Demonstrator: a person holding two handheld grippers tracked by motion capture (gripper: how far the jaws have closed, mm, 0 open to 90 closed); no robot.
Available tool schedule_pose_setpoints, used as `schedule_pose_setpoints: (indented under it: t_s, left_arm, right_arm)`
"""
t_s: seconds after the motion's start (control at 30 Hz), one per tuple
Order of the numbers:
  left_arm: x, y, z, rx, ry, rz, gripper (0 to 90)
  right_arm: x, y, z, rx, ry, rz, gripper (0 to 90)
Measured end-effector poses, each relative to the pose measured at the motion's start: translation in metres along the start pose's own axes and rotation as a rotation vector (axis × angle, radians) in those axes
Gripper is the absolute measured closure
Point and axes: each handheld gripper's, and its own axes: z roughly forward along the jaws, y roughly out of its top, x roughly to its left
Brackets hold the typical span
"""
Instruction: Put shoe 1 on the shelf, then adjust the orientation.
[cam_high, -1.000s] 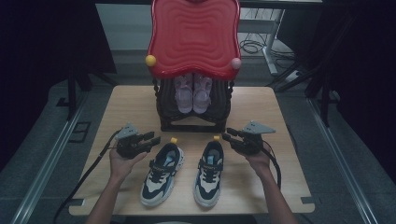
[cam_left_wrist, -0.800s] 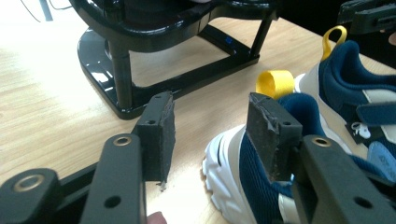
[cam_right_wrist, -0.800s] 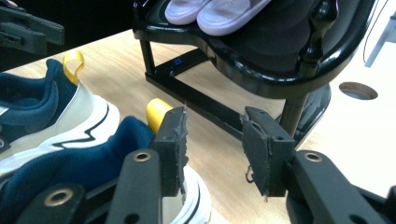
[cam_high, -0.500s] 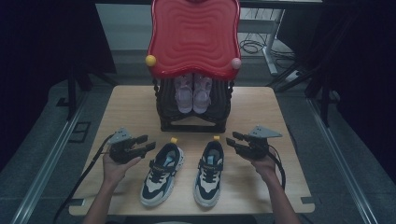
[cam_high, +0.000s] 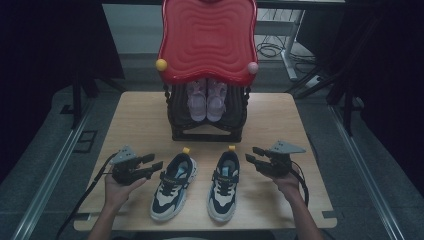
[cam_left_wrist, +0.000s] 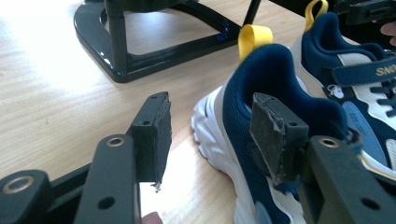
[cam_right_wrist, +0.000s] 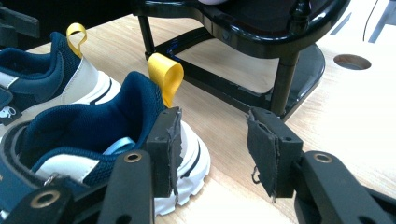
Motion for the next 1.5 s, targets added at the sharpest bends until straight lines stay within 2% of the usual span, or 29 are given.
schedule_pose_setpoints:
  t_s: [0.47,0.57,0.87,0.93,1.07,1.13,1.23,1.27,1.37,1.5]
  left_arm:
    - [-0.011,-0.01,-0.015,0.022,-0.018,0.012,47.8]
    - [-0.016,-0.012,-0.018,0.02,-0.045,0.007,49.2]
    - [-0.027,-0.017,-0.024,0.044,-0.084,0.026,50.8]
    - [-0.032,-0.019,-0.024,0.071,-0.116,0.037,50.6]
    - [-0.04,-0.024,-0.02,0.107,-0.135,0.054,50.1]
    - [-0.048,-0.028,-0.015,0.131,-0.151,0.07,50.5]
    - [-0.053,-0.029,-0.014,0.139,-0.137,0.091,52.2]
    - [-0.056,-0.029,-0.015,0.141,-0.116,0.105,53.0]
    - [-0.057,-0.027,-0.018,0.113,-0.12,0.095,56.6]
    - [-0.062,-0.023,-0.022,0.091,-0.119,0.111,60.9]
  right_arm:
    - [-0.003,-0.014,-0.007,0.026,-0.019,0.014,55.1]
    - [-0.005,-0.014,-0.008,0.021,-0.025,0.015,55.2]
    - [-0.006,-0.015,-0.011,0.018,-0.03,0.021,55.0]
    - [-0.007,-0.016,-0.012,0.018,-0.036,0.024,55.0]
    - [-0.007,-0.017,-0.01,0.025,-0.038,0.029,54.6]
    - [-0.006,-0.018,-0.01,0.026,-0.039,0.03,54.5]
    - [-0.006,-0.018,-0.01,0.025,-0.039,0.03,54.5]
    - [-0.006,-0.018,-0.01,0.02,-0.04,0.033,54.6]
    - [-0.007,-0.018,-0.011,0.018,-0.052,0.04,54.5]
    - [-0.009,-0.018,-0.011,0.014,-0.055,0.043,54.5]
